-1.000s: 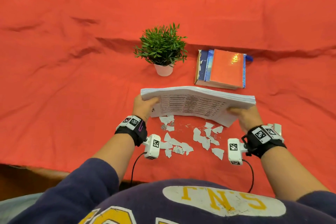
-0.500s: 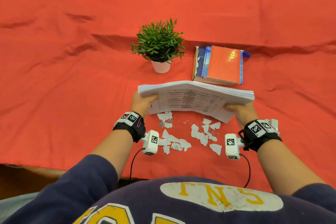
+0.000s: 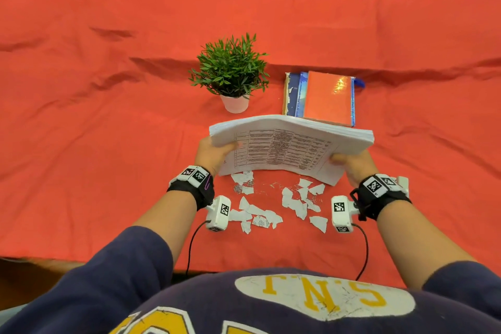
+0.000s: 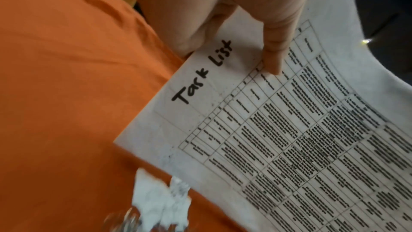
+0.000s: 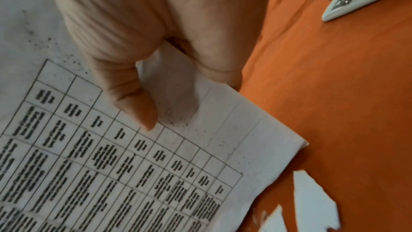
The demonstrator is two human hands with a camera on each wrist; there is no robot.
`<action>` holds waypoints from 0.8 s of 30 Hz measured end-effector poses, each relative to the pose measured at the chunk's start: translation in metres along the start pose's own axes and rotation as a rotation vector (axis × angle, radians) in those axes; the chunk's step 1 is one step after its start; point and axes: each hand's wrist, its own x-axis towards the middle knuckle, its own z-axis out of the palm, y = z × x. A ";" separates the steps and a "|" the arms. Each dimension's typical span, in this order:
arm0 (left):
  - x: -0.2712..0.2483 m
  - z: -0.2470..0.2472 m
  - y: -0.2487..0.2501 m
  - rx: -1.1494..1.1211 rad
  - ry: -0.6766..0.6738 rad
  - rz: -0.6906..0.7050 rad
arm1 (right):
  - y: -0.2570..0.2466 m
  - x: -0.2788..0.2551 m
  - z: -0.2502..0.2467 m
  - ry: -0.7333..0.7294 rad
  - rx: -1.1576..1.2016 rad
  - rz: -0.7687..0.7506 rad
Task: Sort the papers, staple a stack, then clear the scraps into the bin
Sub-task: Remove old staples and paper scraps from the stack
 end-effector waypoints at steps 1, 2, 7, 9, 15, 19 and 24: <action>0.000 0.001 0.008 0.026 -0.007 0.024 | -0.003 0.002 -0.002 0.010 0.022 0.007; -0.001 0.001 0.018 0.045 -0.018 0.053 | -0.005 0.005 -0.006 0.016 0.057 0.008; -0.008 0.005 0.076 0.115 -0.075 0.249 | -0.050 -0.010 -0.030 0.281 -0.053 -0.207; -0.010 0.008 0.095 0.213 -0.095 0.323 | -0.082 -0.022 -0.032 0.382 -0.156 -0.423; -0.024 0.034 0.134 0.601 -0.159 0.562 | -0.158 -0.035 0.022 -0.064 -0.684 -0.700; -0.036 0.041 0.146 0.672 -0.187 0.662 | -0.164 -0.035 0.029 -0.182 -0.733 -0.594; -0.026 0.012 0.152 0.528 -0.212 0.627 | -0.142 -0.036 0.012 -0.193 -0.382 -0.485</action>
